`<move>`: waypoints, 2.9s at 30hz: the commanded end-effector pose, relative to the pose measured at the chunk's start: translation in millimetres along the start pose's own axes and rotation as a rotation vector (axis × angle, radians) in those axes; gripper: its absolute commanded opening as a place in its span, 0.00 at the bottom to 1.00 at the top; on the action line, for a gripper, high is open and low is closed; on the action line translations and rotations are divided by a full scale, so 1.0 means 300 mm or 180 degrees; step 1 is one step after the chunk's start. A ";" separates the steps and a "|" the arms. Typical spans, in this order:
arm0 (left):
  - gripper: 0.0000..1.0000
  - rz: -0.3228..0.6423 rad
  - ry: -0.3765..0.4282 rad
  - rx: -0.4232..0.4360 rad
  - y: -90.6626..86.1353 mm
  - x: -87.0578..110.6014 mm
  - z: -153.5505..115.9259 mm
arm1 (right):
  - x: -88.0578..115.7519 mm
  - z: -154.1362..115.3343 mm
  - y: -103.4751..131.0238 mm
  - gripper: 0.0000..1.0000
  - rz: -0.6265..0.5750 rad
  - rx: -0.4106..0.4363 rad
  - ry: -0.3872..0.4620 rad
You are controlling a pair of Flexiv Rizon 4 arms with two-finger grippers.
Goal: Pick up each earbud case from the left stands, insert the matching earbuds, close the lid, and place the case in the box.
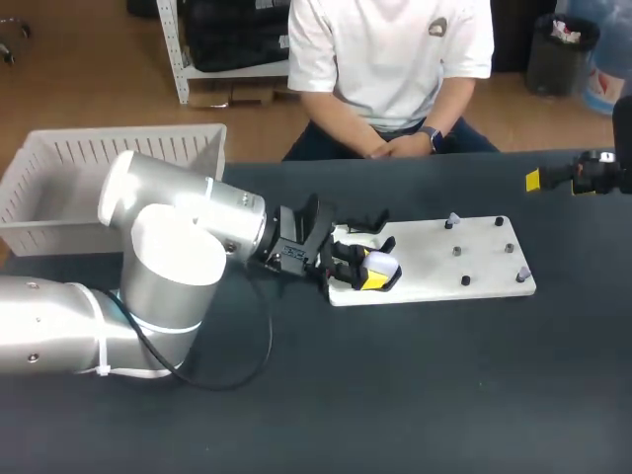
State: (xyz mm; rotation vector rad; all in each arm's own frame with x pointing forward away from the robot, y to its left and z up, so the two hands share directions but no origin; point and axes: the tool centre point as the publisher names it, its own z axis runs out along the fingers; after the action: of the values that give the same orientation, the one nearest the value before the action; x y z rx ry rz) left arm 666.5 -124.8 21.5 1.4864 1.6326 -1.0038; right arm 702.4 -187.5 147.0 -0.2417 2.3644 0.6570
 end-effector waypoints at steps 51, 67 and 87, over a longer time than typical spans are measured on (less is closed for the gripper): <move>0.00 0.0612 -0.0408 -0.0091 0.036 -0.429 0.066 | 0.102 0.140 0.352 1.00 -0.0579 -0.0487 0.0542; 0.00 0.0647 -0.0508 0.0046 -0.017 -0.426 0.054 | 0.066 0.145 0.338 1.00 -0.0609 -0.0444 0.0518; 0.00 0.0337 -0.1166 -0.0063 -0.030 -0.421 -0.042 | 0.069 -0.015 0.224 1.00 -0.0923 0.0413 0.0434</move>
State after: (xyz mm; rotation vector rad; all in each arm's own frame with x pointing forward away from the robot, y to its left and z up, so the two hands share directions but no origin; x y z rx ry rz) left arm 677.1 -176.1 139.5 1.3217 1.3014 -1.1325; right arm 676.6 -124.3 156.0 -0.6417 2.4010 0.5626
